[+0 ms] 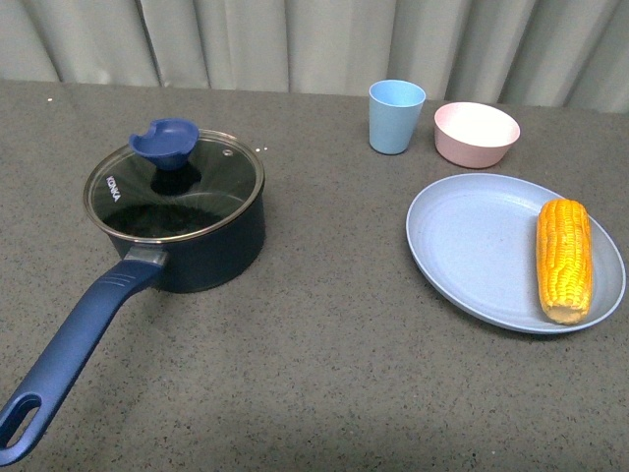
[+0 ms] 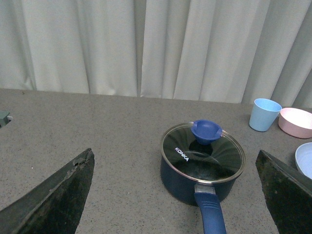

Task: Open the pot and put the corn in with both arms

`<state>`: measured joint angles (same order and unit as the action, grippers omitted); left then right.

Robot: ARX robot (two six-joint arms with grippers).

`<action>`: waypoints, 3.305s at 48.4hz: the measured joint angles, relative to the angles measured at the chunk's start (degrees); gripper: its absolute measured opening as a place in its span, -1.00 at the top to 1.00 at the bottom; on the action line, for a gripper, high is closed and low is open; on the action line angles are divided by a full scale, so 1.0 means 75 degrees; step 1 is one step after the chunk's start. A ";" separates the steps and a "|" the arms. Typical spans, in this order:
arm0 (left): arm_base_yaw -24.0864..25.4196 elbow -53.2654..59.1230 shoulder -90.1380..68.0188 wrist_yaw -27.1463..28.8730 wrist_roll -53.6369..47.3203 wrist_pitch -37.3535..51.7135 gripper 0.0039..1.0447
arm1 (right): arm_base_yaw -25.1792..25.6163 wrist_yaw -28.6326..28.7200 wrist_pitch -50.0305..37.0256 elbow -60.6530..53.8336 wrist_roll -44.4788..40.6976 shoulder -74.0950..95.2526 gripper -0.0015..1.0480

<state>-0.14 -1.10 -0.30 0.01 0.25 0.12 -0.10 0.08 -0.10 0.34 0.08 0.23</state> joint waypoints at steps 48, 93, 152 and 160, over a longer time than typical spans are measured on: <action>0.0000 0.0000 0.0000 0.0000 -0.0003 0.0000 -0.88 | 0.0000 -0.0003 0.0000 0.0000 0.0000 0.0000 -0.82; 0.0000 0.0000 0.0000 0.0000 -0.0003 0.0000 -0.88 | 0.0000 0.0000 0.0000 0.0000 0.0000 0.0000 -0.82; -0.2034 -0.3485 -1.4624 0.1174 0.1521 0.8900 -0.88 | 0.0000 0.0000 0.0000 0.0000 0.0000 0.0000 -0.82; -0.2066 -0.3981 -1.5169 0.1154 0.1233 0.9160 -0.88 | 0.0000 0.0000 0.0000 0.0000 0.0000 0.0000 -0.82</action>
<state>-15.64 -30.96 -114.06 8.67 9.50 68.82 -0.10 0.08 -0.10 0.34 0.08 0.23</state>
